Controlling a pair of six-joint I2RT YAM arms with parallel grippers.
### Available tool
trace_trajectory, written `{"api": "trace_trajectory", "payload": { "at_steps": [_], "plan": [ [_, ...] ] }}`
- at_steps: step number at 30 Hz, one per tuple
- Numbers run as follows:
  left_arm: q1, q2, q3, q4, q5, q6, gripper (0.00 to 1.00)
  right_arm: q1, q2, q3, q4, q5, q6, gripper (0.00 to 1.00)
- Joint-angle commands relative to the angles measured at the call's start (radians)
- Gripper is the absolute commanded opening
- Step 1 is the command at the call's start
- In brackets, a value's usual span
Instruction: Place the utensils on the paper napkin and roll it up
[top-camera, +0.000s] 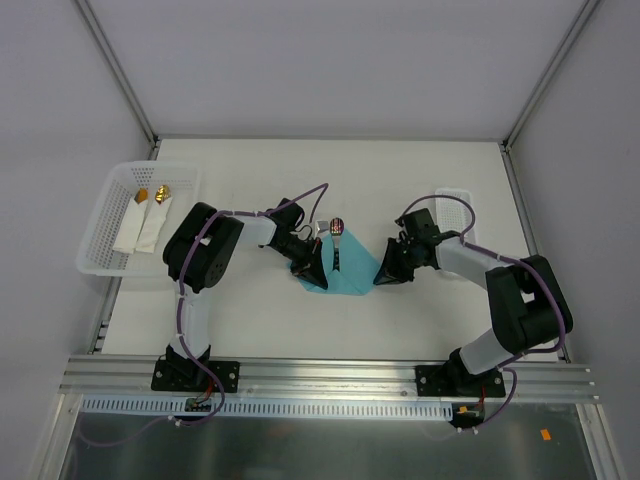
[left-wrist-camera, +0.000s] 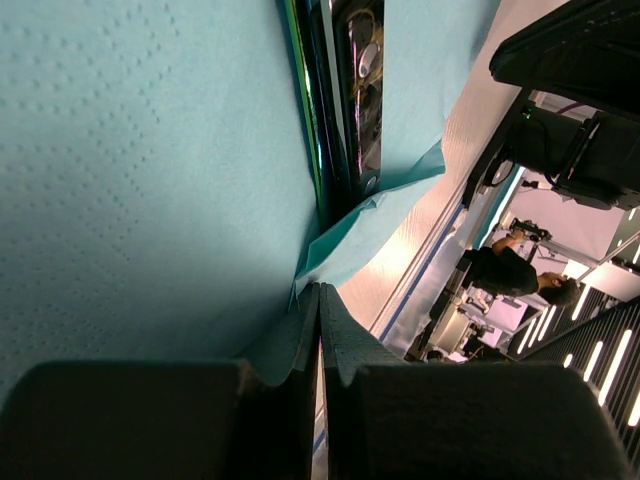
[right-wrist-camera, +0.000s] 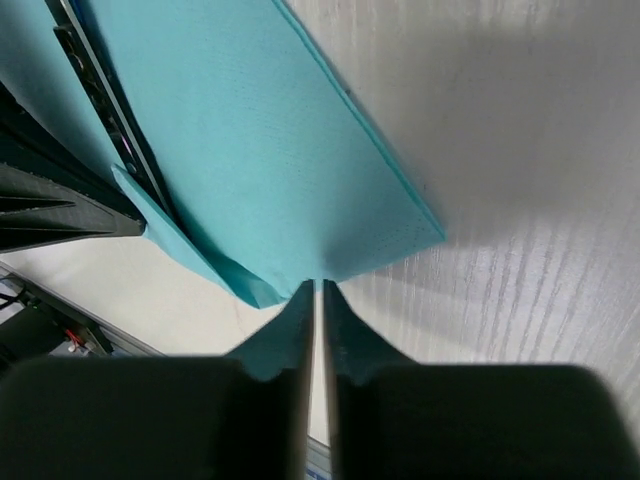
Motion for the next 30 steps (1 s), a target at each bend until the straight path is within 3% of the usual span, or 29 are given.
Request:
{"api": "trace_trajectory", "payload": {
  "at_steps": [1, 2, 3, 4, 9, 13, 23, 26, 30],
  "plan": [
    [0.012, 0.003, -0.022, 0.001, -0.065, 0.02, 0.0, 0.003, -0.012, 0.027, -0.039, 0.028, 0.002, 0.17],
    [0.012, 0.003, -0.023, 0.001, -0.064, 0.021, 0.0, 0.0, -0.016, 0.024, -0.041, 0.044, 0.005, 0.23],
    [0.012, 0.003, -0.023, 0.001, -0.064, 0.021, 0.0, -0.002, -0.021, 0.017, -0.041, 0.053, 0.008, 0.4],
    [0.012, 0.003, -0.023, 0.001, -0.064, 0.021, 0.0, -0.005, -0.028, 0.01, -0.043, 0.062, 0.008, 0.47],
    [0.012, 0.006, -0.023, 0.004, -0.064, 0.02, 0.0, -0.012, -0.047, 0.002, -0.072, 0.146, 0.002, 0.59],
    [0.014, 0.006, -0.022, 0.003, -0.064, 0.02, 0.0, -0.012, 0.002, 0.025, -0.075, 0.17, 0.007, 0.6],
    [0.017, 0.012, -0.019, 0.003, -0.064, 0.015, 0.0, -0.011, 0.127, 0.034, 0.055, 0.102, 0.022, 0.52],
    [0.019, 0.014, -0.02, 0.003, -0.065, 0.014, 0.0, -0.009, 0.113, 0.033, 0.066, 0.081, 0.022, 0.4],
    [0.02, 0.012, -0.022, 0.003, -0.068, 0.011, 0.0, -0.008, 0.047, 0.033, 0.065, 0.036, 0.025, 0.14]
  ]
}}
